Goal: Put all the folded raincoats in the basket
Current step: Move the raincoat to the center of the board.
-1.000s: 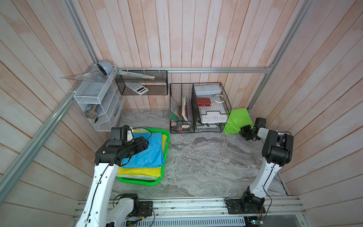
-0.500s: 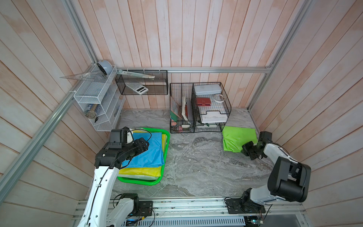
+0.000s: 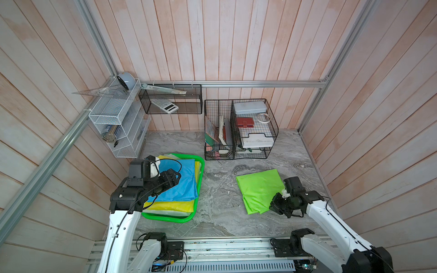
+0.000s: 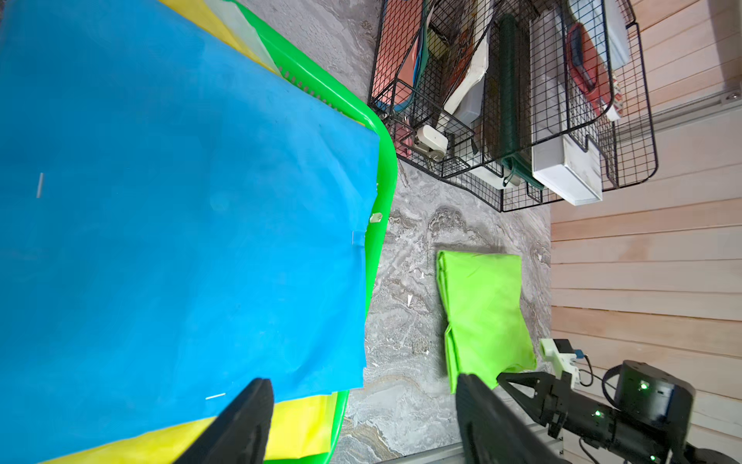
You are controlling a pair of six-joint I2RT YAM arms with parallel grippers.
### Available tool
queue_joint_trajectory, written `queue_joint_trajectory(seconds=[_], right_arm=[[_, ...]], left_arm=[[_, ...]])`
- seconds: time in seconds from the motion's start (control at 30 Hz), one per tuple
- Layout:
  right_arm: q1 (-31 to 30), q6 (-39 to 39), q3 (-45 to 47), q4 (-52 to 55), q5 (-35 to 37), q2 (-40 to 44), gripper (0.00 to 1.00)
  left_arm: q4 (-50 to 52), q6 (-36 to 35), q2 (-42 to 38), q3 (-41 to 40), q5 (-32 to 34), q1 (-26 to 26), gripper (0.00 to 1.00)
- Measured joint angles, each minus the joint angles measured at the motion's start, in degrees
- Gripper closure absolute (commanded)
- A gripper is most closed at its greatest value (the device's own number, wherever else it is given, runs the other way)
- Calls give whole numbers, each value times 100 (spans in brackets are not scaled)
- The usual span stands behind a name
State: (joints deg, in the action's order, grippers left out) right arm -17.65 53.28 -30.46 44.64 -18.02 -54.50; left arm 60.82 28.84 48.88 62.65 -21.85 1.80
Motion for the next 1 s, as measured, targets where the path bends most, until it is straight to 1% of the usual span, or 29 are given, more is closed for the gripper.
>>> queue_joint_trajectory(seconds=[0.07, 0.17, 0.23, 0.33, 0.37, 0.43, 0.47, 0.53, 0.63, 0.73, 0.83, 0.93, 1.0], right_arm=[[-914, 304, -2, -70, 225, -59, 100], [-1853, 621, -70, -195, 492, -535, 100], [-2131, 721, -144, -308, 640, -909, 100], [-2227, 804, -216, -485, 815, -1176, 100], [-2229, 813, -240, -529, 883, -1202, 99], [-2227, 815, -295, -570, 953, -1217, 76], [-2227, 787, -332, -579, 990, -1222, 67], [-2214, 686, -413, -577, 1027, -1226, 58], [-2129, 446, -564, -533, 1056, -1211, 52], [-1851, 151, -761, -339, 1115, -1102, 47], [-1300, -140, -846, -262, 1222, -817, 43], [-560, -457, -804, -367, 1191, -533, 29], [-125, -691, -739, -522, 1093, -463, 27]], left_arm=[[-33, 66, -44, -52, -129, 26, 24], [-57, 192, -66, -144, -282, 164, 24], [-103, 280, -24, -164, -328, 345, 24], [-240, 402, 101, -164, -321, 761, 25], [-282, 439, 168, -162, -297, 951, 25], [-345, 507, 326, -155, -181, 1349, 26], [-372, 544, 409, -149, -109, 1550, 26], [-431, 619, 546, -127, 90, 1891, 26], [-592, 737, 697, -127, 289, 2214, 26], [-796, 837, 966, -120, 514, 2618, 27], [-970, 911, 1403, -87, 789, 3165, 30], [-1128, 994, 1867, -70, 1086, 3668, 30], [-1268, 1062, 2098, -74, 1233, 3939, 30]])
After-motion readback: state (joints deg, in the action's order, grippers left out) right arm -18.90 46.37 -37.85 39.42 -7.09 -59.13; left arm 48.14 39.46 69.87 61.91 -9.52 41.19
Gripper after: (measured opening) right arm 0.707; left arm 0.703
